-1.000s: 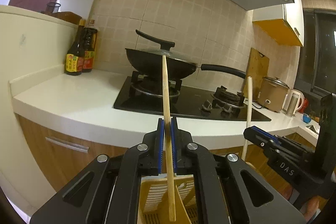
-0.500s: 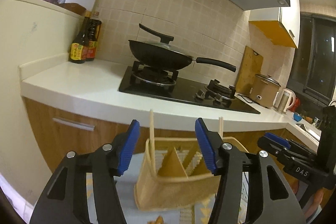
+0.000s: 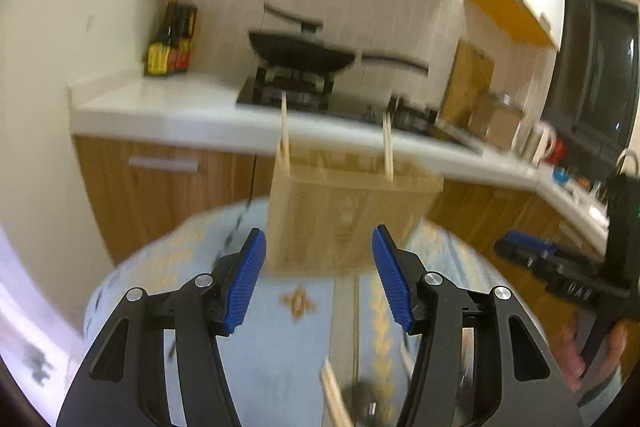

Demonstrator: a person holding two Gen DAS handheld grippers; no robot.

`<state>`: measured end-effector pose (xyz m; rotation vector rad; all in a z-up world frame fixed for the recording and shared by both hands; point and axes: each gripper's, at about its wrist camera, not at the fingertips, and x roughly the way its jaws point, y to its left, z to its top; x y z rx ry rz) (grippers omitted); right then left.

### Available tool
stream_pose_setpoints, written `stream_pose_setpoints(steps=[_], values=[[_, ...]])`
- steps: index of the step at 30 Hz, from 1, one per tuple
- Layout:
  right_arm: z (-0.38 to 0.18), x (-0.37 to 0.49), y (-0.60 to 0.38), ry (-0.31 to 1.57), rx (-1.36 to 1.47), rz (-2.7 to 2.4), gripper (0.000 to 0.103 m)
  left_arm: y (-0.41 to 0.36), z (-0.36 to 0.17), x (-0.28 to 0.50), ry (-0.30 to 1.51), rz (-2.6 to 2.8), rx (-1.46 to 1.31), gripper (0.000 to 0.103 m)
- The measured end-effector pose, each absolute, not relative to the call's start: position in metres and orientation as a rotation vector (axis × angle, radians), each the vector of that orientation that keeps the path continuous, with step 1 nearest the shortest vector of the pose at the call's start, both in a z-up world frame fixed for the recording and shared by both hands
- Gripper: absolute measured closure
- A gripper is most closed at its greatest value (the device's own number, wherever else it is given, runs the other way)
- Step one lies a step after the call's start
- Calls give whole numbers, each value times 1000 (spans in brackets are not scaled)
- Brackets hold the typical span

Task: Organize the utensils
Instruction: 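Open both tools to release the chopsticks into the basket, then grasp another chopstick pair with the right tool while the left tool grasps a chopstick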

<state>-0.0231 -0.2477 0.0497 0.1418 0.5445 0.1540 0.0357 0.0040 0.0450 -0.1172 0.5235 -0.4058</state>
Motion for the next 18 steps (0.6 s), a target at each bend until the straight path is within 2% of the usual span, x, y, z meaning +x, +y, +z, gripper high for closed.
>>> stream_pose_setpoints(steps=[5, 9, 10, 11, 14, 16, 18], values=[[17, -44, -252, 656, 192, 138, 59, 0, 1, 16, 696, -366, -24, 50], [-16, -58, -254, 759, 229, 136, 59, 1, -33, 10, 857, -361, 20, 58], [-21, -60, -254, 777, 231, 136, 60, 1, -39, 8, 886, -386, 16, 58], [-29, -63, -252, 806, 228, 133, 66, 1, -43, 5, 903, -403, 12, 58], [-43, -69, -248, 848, 212, 133, 69, -4, -50, -2, 951, -467, 14, 58], [-48, -71, -246, 865, 198, 129, 70, -11, -52, -5, 971, -463, 54, 62], [-51, -73, -246, 873, 194, 129, 70, -17, -58, -5, 998, -425, 110, 70]])
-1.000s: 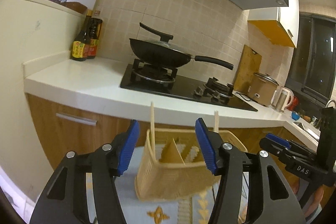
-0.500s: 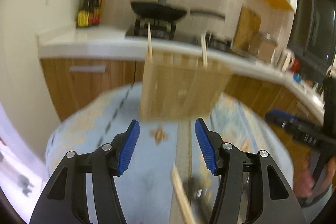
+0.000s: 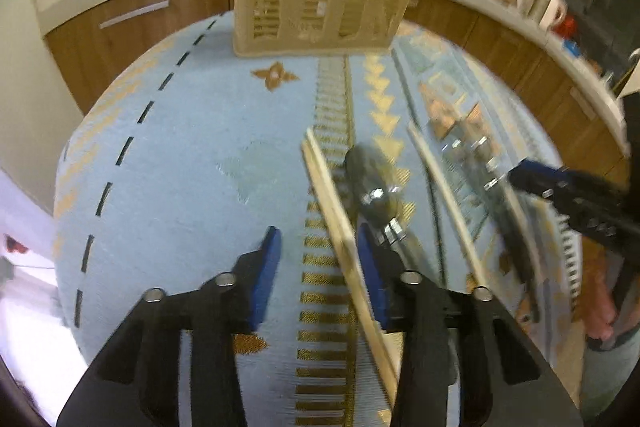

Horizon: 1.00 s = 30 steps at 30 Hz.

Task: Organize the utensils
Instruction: 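Grasp another chopstick pair with the right tool while the left tool grasps a chopstick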

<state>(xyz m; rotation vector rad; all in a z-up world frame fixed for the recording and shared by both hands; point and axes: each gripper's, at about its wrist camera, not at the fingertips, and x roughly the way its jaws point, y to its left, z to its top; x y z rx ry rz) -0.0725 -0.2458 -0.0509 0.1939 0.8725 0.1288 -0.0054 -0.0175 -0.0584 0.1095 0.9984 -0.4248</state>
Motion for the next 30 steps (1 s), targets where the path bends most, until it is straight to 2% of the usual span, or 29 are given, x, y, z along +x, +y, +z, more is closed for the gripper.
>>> stream_pose_setpoints(steps=[7, 14, 16, 19, 20, 30], values=[[-50, -71, -251, 886, 201, 119, 70, -18, -57, -7, 1014, -393, 153, 74], [-58, -69, -252, 953, 196, 98, 71, -36, -59, -7, 1012, -352, 245, 69], [-59, -70, -251, 961, 187, 99, 76, -40, -60, -10, 998, -342, 285, 72], [-61, -70, -252, 971, 181, 90, 83, -36, -58, -10, 986, -326, 304, 94], [-61, -70, -252, 974, 181, 91, 84, -34, -58, -9, 983, -323, 304, 97], [-61, -64, -235, 1010, 133, 102, 84, -30, -56, -7, 988, -338, 270, 96]])
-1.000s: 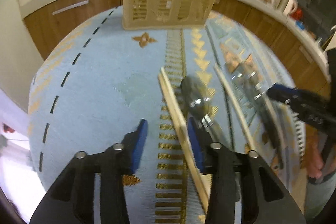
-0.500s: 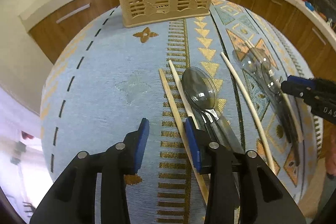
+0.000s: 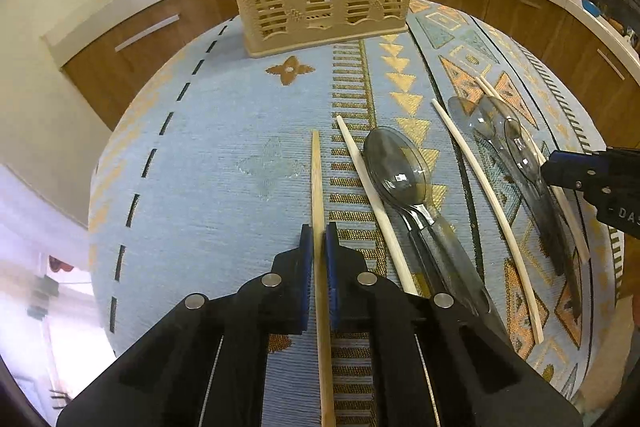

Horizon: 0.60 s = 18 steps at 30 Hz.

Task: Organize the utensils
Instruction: 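Grasp another chopstick pair with the right tool while the left tool grasps a chopstick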

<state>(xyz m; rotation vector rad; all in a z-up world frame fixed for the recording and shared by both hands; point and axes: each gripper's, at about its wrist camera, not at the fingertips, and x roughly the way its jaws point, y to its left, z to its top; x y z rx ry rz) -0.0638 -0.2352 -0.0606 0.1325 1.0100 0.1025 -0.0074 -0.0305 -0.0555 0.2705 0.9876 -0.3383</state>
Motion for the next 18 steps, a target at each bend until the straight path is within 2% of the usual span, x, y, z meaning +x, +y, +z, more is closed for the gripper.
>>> stream_pose_setpoints(steps=[2, 5, 7, 9, 11, 12, 13, 18], values=[[-60, -60, -235, 1022, 131, 97, 84, -28, -55, -7, 1000, -357, 259, 96], [-59, -49, -232, 1056, 105, 98, 84, -23, -54, -4, 1032, -403, 214, 89], [-57, -43, -229, 1082, 69, 102, 84, -25, -54, -3, 1044, -407, 233, 88], [-57, -40, -228, 1097, 45, 96, 92, -31, -55, -4, 1047, -393, 274, 89], [-57, -39, -229, 1107, 21, 100, 92, -41, -56, -7, 1034, -368, 334, 91], [-57, -39, -231, 1114, 25, 102, 92, -43, -56, -9, 1024, -361, 352, 97], [-56, -39, -235, 1113, 41, 102, 93, -43, -56, -11, 1018, -365, 351, 99], [-49, -41, -255, 1069, 98, 66, 93, -20, -47, -2, 987, -439, 169, 99]])
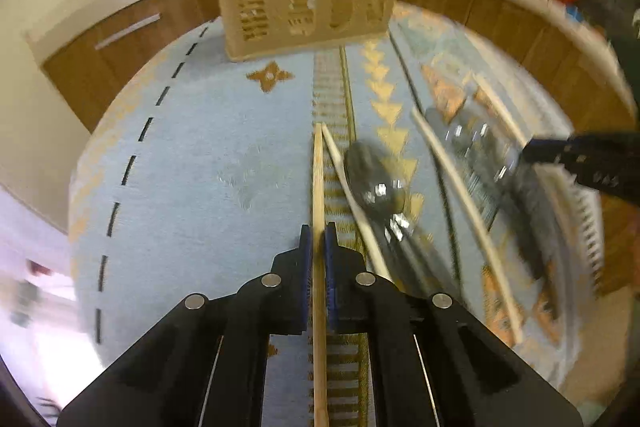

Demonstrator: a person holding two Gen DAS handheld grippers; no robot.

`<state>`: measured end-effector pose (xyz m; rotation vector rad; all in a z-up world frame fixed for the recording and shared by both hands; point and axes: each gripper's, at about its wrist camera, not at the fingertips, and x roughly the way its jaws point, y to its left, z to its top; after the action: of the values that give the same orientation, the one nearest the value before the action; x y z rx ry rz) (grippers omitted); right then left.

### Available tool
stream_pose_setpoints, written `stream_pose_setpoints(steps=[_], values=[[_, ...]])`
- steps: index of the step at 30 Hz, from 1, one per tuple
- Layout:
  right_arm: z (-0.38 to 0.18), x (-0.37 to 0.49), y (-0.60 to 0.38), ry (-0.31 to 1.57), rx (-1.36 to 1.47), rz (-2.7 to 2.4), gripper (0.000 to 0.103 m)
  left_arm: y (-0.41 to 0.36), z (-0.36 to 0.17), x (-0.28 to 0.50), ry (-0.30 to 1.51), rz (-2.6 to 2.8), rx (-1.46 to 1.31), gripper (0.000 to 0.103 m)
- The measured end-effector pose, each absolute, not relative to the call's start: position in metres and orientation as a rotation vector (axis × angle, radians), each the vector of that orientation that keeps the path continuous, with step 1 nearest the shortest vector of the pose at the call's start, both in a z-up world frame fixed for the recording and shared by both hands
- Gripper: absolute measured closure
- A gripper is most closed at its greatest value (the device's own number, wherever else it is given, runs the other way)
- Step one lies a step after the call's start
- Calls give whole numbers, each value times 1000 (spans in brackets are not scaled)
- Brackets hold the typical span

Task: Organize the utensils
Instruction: 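Grasp another chopstick pair with the right tool while the left tool grasps a chopstick, then carry the chopsticks with both tools and insert them into the basket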

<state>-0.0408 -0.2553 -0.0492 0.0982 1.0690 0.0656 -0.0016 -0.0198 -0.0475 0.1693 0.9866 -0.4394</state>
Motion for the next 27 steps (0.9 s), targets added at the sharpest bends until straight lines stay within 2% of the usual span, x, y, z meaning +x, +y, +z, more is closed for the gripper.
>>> stream_pose_setpoints(steps=[9, 19, 27], values=[[12, -39, -257, 851, 105, 157, 93, 2, 8, 10, 797, -471, -9, 99], [100, 5, -240, 603, 77, 236, 93, -7, 115, 60, 484, -470, -105, 99], [144, 70, -231, 432, 97, 234, 93, -18, 143, 124, 381, -489, -192, 99]])
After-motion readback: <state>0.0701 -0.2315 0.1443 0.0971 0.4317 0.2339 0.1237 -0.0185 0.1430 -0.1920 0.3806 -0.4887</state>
